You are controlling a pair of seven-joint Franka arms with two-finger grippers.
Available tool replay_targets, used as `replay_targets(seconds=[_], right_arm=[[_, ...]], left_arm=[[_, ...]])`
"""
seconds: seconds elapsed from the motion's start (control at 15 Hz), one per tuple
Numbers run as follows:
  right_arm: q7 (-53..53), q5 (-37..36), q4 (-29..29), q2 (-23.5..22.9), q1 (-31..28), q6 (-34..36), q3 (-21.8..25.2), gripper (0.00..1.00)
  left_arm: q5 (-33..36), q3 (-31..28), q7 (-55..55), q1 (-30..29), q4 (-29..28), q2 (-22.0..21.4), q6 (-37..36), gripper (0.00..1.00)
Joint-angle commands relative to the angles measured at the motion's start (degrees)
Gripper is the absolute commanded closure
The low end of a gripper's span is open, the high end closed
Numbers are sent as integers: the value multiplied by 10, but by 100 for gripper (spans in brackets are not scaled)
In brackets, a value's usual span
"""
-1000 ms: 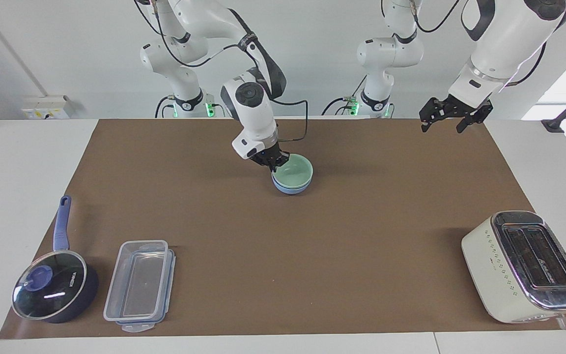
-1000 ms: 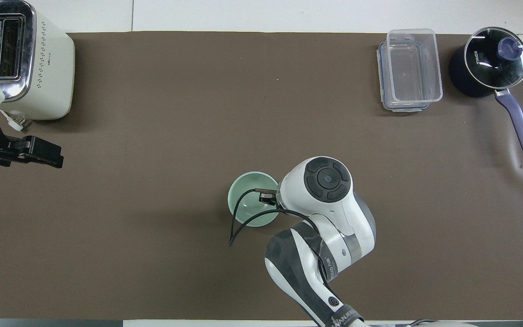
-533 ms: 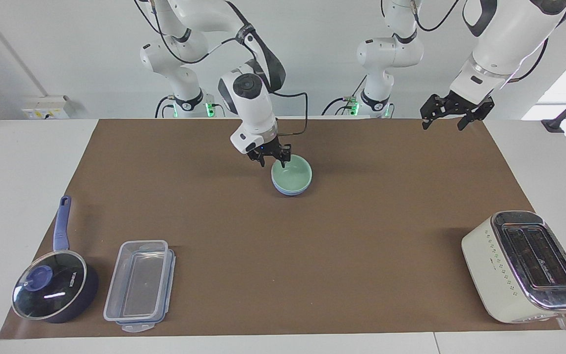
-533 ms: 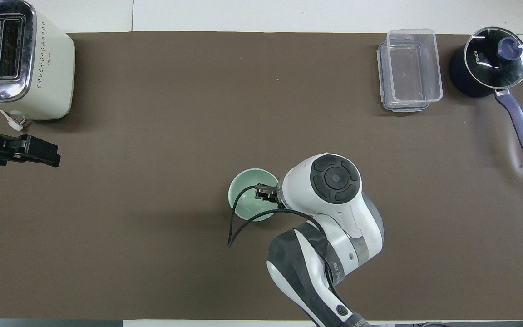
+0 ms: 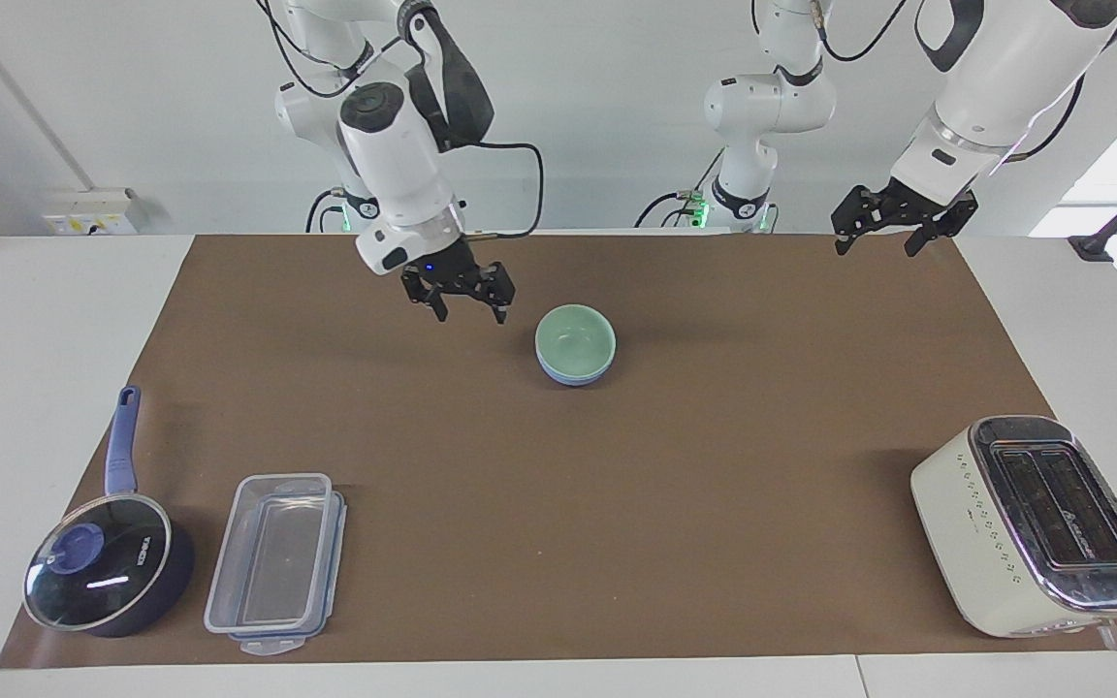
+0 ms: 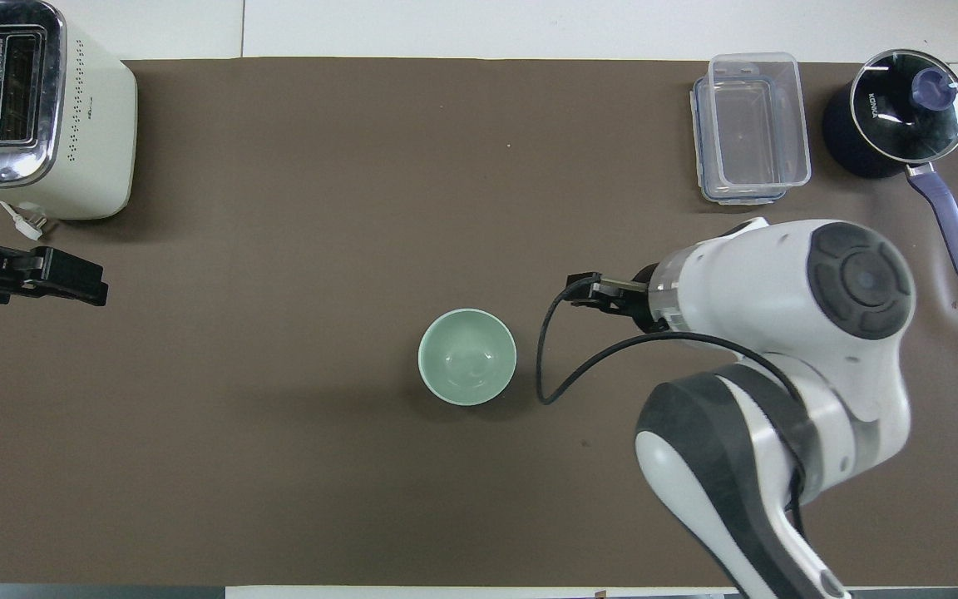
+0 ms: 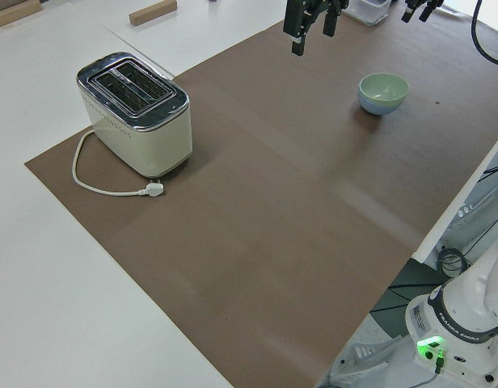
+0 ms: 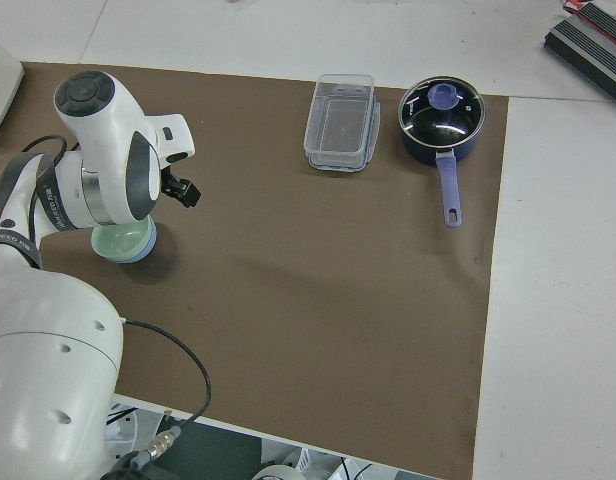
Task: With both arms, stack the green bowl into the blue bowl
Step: 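Open the right gripper and withdraw it from the stacked bowls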
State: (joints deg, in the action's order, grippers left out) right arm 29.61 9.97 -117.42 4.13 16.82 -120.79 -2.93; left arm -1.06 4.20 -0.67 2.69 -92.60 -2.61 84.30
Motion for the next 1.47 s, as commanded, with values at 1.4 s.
replay_targets(seconds=[1.4], right_arm=[[-225,-105,190,-4,-173,280,-4,0]], left_arm=[[12,2,-4,-2,2,-6,-13,0]])
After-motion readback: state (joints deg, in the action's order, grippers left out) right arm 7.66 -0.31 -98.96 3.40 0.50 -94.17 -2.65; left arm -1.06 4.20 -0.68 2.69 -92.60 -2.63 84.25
